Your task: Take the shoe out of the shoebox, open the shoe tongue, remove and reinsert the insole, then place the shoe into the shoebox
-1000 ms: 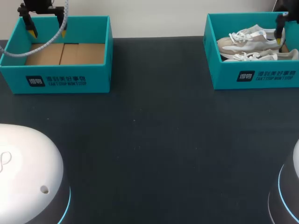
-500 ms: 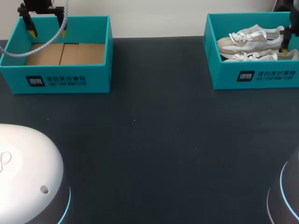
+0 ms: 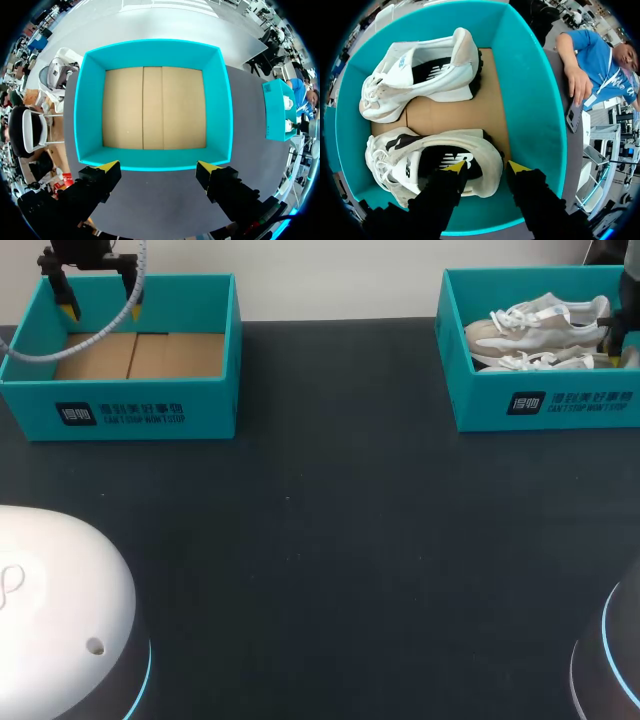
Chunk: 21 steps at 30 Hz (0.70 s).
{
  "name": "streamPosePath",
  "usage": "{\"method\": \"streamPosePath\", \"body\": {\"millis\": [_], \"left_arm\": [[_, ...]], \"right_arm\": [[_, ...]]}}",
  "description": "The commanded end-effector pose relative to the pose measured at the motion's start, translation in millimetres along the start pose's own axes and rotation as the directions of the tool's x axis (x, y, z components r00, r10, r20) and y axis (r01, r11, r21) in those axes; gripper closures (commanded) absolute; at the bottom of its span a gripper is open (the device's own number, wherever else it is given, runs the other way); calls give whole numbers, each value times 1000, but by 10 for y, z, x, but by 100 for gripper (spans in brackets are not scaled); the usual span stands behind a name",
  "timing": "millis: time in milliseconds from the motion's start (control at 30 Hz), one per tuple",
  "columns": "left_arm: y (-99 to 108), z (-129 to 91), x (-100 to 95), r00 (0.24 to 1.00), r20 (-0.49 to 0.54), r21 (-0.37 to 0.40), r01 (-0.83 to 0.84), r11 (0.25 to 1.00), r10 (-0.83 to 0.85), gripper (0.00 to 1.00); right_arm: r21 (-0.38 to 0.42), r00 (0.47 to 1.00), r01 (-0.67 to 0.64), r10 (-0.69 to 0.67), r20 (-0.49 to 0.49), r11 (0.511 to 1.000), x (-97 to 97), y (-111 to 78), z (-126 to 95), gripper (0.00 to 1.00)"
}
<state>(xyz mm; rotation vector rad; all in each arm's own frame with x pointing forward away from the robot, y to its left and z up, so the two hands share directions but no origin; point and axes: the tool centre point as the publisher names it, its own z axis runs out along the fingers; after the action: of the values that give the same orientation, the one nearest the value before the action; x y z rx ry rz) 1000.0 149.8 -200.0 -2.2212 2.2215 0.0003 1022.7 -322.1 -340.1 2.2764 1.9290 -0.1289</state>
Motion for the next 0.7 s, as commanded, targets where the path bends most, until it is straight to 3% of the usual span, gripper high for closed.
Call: {"method": "streamPosePath", "body": {"millis": [33, 333, 400, 433, 467, 700], "left_arm": [[0, 0, -1, 1000, 0, 0, 0, 1000, 0, 0], [0, 0, -1, 1000, 0, 0, 0, 1000, 0, 0], [0, 0, -1, 1000, 0, 0, 0, 1000, 0, 0], [0, 0, -1, 1000, 0, 0, 0, 1000, 0, 0], [0, 0, -1, 1000, 0, 0, 0, 1000, 0, 0], [0, 0, -1, 1000, 0, 0, 0, 1000, 0, 0]], "right_arm": [[9, 1000, -7, 7, -3, 1000, -3, 38, 101, 51], [26, 1000, -6, 5, 13, 1000, -37, 49, 234, 56], [28, 1000, -12, 11, 18, 1000, -49, 54, 253, 72], [31, 1000, -15, 14, 19, 999, -58, 56, 261, 83], [32, 1000, -15, 14, 22, 999, -63, 56, 267, 100], [36, 999, -12, 10, 39, 999, -105, 24, 253, 100]]}}
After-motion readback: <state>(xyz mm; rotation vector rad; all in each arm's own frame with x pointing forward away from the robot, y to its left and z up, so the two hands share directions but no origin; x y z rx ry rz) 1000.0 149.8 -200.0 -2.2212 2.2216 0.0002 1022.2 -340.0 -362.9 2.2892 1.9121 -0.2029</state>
